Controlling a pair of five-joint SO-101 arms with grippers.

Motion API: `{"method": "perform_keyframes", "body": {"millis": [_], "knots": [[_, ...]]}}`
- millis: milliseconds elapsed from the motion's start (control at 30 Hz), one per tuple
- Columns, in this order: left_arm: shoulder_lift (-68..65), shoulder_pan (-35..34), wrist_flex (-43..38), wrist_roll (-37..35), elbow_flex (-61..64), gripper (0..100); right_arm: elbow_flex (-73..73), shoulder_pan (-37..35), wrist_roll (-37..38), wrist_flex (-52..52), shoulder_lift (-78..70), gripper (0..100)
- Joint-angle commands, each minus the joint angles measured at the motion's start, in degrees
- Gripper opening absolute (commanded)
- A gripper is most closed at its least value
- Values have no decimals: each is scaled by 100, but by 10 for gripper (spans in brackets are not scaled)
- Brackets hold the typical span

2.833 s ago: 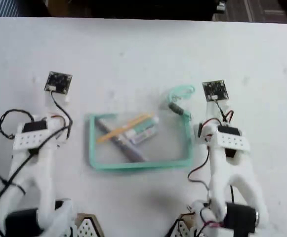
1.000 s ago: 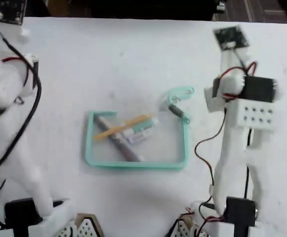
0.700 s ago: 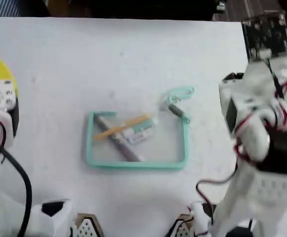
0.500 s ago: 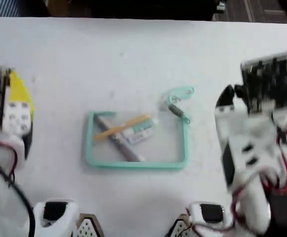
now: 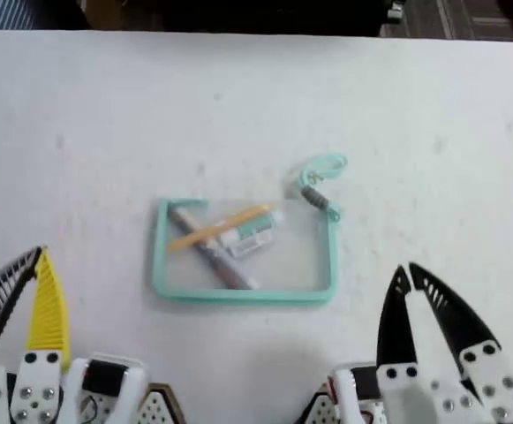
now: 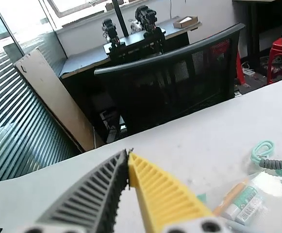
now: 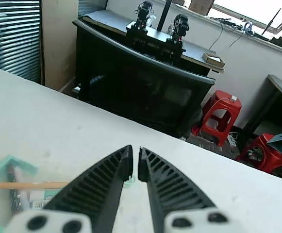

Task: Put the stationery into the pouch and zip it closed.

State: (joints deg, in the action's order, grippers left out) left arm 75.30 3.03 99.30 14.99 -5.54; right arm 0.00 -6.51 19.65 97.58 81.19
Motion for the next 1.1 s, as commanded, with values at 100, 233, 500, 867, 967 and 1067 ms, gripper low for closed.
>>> {"method": "perform_keyframes", "body": {"millis": [100,233,500,867,967,1067], "knots": [[1525,57,-879,62,1565,20,703,-57,0,31,980,21],[2712,31,-1609,211,2532,20,1064,-57,-62,-277,1868,21],[2914,13,-1899,985,3402,20,1354,-57,-756,-488,2193,22],[2914,22,-3420,985,5187,20,3367,-57,-229,-1815,2202,22],[2914,57,-4097,985,6277,20,4651,-57,448,-2633,2211,22],[2914,40,-4853,985,7464,21,5908,-57,914,-3398,2211,22]]}}
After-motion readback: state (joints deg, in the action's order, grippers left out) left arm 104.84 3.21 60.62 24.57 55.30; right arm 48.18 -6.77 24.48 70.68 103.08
